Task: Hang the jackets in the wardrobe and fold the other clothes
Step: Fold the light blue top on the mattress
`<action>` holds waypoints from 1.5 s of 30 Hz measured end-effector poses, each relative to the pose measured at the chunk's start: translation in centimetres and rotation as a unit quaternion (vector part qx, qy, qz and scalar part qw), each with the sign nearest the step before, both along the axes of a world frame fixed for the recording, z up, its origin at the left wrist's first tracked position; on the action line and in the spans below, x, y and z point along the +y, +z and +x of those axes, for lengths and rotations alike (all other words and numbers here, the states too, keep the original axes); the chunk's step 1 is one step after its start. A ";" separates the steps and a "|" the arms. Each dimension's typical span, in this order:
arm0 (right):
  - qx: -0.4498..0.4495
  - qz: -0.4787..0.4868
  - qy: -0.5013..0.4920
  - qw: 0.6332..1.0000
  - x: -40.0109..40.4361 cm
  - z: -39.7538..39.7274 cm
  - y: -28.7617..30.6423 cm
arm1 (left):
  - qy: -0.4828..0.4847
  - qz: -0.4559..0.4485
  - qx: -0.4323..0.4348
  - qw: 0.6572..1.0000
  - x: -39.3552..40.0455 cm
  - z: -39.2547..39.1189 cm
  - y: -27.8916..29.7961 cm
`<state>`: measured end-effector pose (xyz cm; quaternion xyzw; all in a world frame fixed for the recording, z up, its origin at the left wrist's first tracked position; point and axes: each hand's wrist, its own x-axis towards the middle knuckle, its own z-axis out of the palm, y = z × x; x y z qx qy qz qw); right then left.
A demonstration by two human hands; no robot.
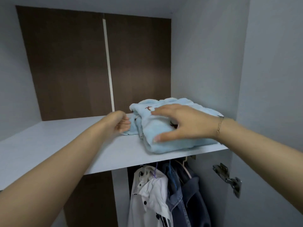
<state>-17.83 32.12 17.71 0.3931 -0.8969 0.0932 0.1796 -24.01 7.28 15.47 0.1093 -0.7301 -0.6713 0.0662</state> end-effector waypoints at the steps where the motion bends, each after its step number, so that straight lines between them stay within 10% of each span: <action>1: 0.033 0.071 -0.006 0.997 -1.1 0.7 -0.9 | -0.004 0.024 -0.026 0.999 -0.4 -0.5 -0.3; 4: 0.144 0.210 -0.066 0.965 -2.7 0.6 -3.2 | -0.034 0.083 -0.065 0.994 -1.0 -2.4 -1.0; 13: 0.108 0.073 -0.006 0.991 -0.5 0.0 -3.4 | -0.153 0.227 -0.135 0.952 0.6 -6.1 0.9; 21: 0.108 -0.071 -0.009 0.992 2.7 -0.3 -3.4 | -0.189 0.321 0.095 0.923 6.0 -8.3 1.4; 25: 0.066 -0.056 0.001 0.996 2.5 0.3 -2.7 | -0.125 0.293 0.015 0.948 4.4 -8.3 0.5; 30: 0.055 -0.133 -0.094 0.985 5.0 -0.8 -0.5 | 0.120 0.032 0.040 0.991 3.1 -6.1 1.0; 33: -0.025 -0.123 -0.176 0.976 7.4 -2.8 0.6 | -0.016 -0.121 0.212 0.970 5.8 -3.2 3.4; 38: -0.142 -0.134 -0.193 0.962 8.1 -4.8 -0.9 | -0.277 -0.439 0.088 0.850 10.8 -0.6 2.2; 45: -0.132 -0.109 -0.220 0.960 8.4 -4.0 -2.1 | -0.268 -0.461 0.096 0.840 10.4 -0.5 -0.7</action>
